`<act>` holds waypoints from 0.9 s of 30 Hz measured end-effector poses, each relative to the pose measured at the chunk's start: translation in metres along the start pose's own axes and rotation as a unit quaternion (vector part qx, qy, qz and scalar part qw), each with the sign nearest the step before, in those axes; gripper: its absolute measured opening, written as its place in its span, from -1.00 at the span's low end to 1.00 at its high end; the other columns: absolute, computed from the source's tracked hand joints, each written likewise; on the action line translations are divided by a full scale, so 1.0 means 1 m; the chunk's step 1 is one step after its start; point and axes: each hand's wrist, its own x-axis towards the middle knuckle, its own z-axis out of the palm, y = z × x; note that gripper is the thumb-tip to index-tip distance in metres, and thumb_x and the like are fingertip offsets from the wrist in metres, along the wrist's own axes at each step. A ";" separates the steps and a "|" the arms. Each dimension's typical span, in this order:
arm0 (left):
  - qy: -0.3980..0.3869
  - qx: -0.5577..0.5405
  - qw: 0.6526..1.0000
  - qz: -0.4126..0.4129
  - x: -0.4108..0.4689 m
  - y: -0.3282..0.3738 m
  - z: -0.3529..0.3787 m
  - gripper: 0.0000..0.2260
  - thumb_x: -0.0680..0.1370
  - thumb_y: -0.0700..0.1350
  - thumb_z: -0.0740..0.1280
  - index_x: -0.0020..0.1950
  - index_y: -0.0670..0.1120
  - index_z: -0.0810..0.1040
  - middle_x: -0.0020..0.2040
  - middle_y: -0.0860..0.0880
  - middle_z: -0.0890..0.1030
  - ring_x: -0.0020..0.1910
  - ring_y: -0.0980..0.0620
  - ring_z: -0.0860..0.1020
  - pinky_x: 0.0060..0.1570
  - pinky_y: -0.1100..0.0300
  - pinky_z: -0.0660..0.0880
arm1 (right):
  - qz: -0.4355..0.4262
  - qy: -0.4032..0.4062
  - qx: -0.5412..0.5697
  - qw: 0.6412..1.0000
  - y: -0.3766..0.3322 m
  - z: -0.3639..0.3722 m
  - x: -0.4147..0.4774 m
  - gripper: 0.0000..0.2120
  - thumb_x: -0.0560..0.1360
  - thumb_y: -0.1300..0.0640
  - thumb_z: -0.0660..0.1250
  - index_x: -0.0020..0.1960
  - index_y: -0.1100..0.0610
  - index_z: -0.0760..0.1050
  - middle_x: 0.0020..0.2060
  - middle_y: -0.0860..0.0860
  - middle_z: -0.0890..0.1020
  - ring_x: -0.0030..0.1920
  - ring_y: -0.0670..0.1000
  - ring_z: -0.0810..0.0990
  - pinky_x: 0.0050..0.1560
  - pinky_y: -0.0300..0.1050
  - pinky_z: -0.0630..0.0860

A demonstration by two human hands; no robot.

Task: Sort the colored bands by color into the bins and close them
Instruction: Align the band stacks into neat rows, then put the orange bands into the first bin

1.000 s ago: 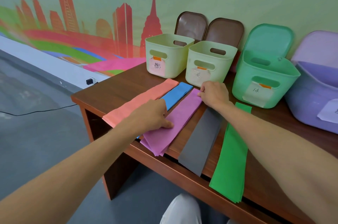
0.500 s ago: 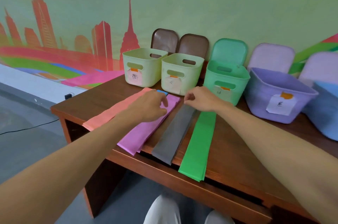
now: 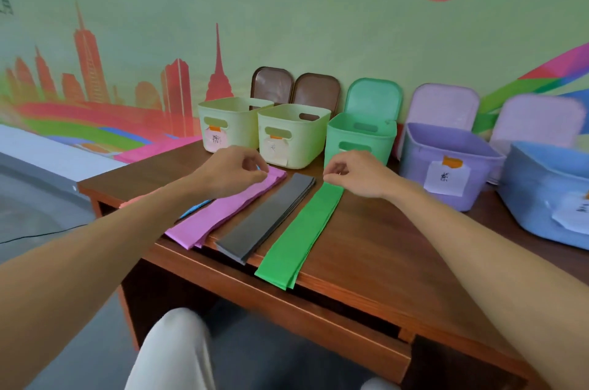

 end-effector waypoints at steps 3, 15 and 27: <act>-0.012 0.022 1.000 -0.015 -0.004 0.004 0.006 -0.90 0.51 -0.12 0.34 0.00 -0.06 0.61 -0.07 -0.08 0.64 -0.05 -0.05 0.57 -0.02 0.11 0.48 | -0.008 0.001 0.016 1.000 0.006 0.008 0.002 -0.86 0.51 0.06 0.36 0.02 0.09 0.60 -0.04 -0.01 0.63 -0.05 -0.07 0.55 0.03 -0.18 0.47; -0.051 0.040 0.998 -0.001 0.078 -0.043 0.015 -0.88 0.53 -0.05 0.31 0.03 -0.03 0.57 -0.05 0.00 0.60 -0.06 0.04 0.54 -0.02 0.19 0.47 | -0.038 -0.063 -0.046 0.996 0.012 0.036 0.075 -0.71 0.53 -0.06 0.31 0.14 0.09 0.57 0.02 -0.02 0.63 -0.04 -0.10 0.54 -0.02 -0.19 0.47; -0.139 0.045 0.988 0.045 0.212 -0.036 -0.072 -0.87 0.53 -0.07 0.33 0.02 -0.06 0.61 -0.10 0.01 0.59 -0.08 0.03 0.54 -0.05 0.16 0.45 | 0.014 -0.154 -0.095 0.983 -0.023 -0.050 0.182 -0.67 0.54 -0.04 0.29 0.20 0.13 0.51 0.05 0.05 0.62 0.07 0.07 0.55 0.07 0.00 0.49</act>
